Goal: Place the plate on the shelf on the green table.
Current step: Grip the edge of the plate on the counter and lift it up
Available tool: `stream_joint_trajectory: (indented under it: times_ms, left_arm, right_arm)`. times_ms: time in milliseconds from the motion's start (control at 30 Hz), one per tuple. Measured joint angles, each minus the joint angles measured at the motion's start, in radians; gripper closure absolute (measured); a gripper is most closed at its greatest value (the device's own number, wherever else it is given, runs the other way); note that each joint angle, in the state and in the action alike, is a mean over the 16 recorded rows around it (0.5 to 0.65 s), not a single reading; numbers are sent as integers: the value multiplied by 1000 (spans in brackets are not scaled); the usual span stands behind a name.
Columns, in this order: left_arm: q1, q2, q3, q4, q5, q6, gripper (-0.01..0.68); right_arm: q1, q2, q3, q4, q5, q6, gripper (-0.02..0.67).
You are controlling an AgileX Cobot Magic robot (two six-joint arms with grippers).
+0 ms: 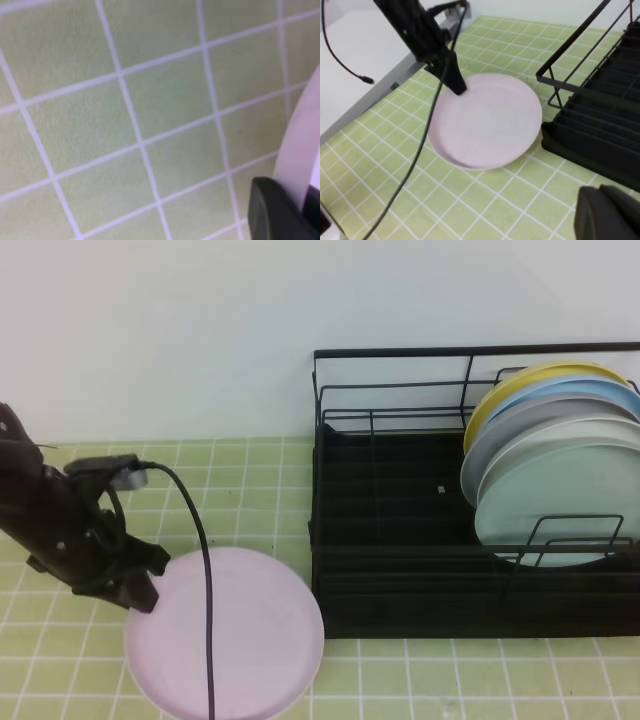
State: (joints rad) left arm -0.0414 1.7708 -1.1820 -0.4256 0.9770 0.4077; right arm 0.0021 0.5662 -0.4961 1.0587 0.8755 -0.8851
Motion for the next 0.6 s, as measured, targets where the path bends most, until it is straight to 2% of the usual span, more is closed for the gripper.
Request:
stream_joint_trajectory:
  times_ms: [333, 600]
  left_arm:
    - [0, -166, -18, 23, 9, -21, 666]
    - [0, -295, -35, -72, 34, 27, 666]
  right_arm:
    - [0, 1, 1, 4, 20, 5, 651]
    - [0, 33, 1, 33, 66, 39, 649]
